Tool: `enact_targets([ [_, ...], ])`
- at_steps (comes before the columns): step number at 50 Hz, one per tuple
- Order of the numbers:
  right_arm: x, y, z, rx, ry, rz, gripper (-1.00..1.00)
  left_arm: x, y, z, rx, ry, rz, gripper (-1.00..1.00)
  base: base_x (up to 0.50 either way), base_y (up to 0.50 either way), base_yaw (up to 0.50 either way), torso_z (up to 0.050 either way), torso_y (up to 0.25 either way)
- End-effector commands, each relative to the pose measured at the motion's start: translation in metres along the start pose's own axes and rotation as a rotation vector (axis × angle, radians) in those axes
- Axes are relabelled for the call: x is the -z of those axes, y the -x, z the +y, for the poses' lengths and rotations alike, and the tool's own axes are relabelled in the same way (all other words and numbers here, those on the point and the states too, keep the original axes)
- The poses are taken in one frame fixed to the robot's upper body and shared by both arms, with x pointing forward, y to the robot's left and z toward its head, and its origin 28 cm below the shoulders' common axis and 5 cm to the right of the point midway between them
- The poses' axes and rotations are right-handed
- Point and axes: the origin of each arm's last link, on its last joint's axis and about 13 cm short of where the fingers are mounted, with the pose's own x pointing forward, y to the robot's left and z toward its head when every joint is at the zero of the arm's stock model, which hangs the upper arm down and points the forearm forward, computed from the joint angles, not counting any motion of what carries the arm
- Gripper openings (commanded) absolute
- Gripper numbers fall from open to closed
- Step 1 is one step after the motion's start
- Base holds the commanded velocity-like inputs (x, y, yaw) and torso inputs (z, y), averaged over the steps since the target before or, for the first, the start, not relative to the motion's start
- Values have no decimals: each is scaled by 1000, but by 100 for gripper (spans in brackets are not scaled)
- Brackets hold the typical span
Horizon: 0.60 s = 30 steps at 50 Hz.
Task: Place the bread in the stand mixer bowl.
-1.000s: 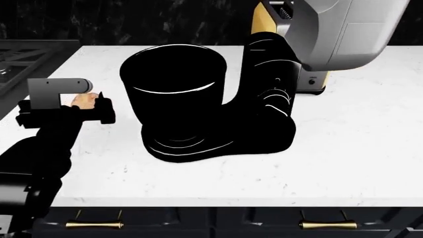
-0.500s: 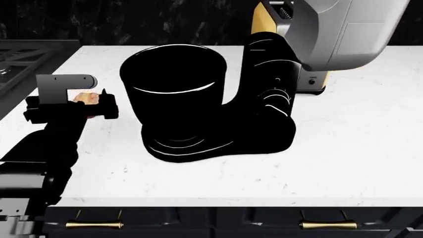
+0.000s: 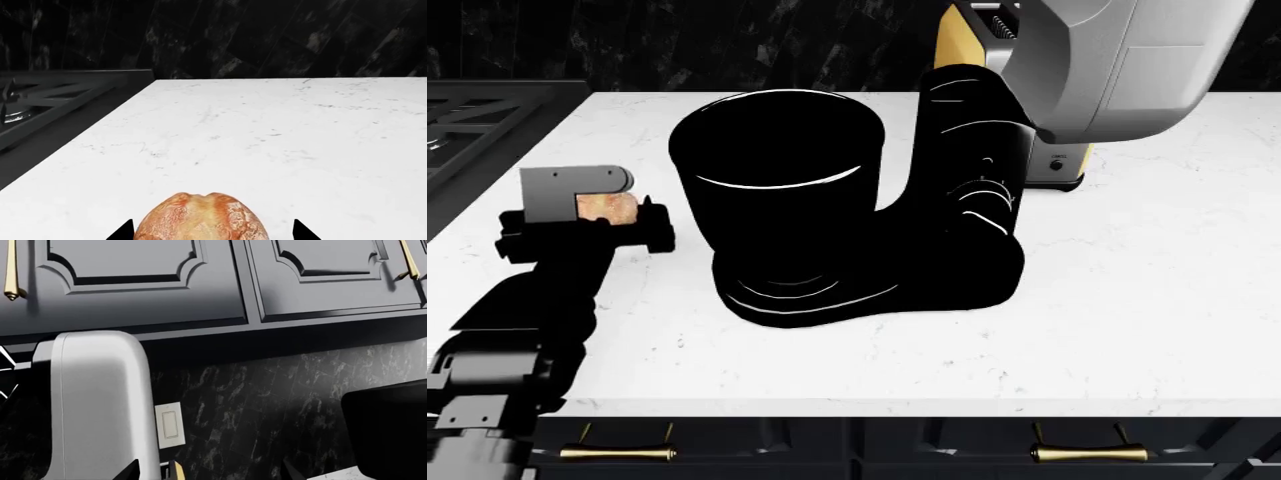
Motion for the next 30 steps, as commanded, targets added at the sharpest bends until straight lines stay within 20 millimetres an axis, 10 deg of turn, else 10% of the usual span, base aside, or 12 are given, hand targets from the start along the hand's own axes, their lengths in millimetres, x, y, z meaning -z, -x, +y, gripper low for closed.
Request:
enact_targets([
  [1, 1, -1, 1, -6, -1, 4, 100, 6, -4, 1, -17, 6, 17, 100, 0, 0, 0, 0, 0],
  [23, 4, -2, 2, -9, -11, 11, 100, 20, -8, 0, -28, -47, 72, 100, 0, 0, 0, 0, 0],
  [24, 4, -3, 2, -8, -11, 11, 100, 20, -8, -1, -24, -54, 68, -100, 0, 0, 0, 0, 0],
  [30, 3, -2, 1, -7, -13, 9, 100, 18, -6, -2, -17, -60, 61, -100, 0, 0, 0, 0, 0],
])
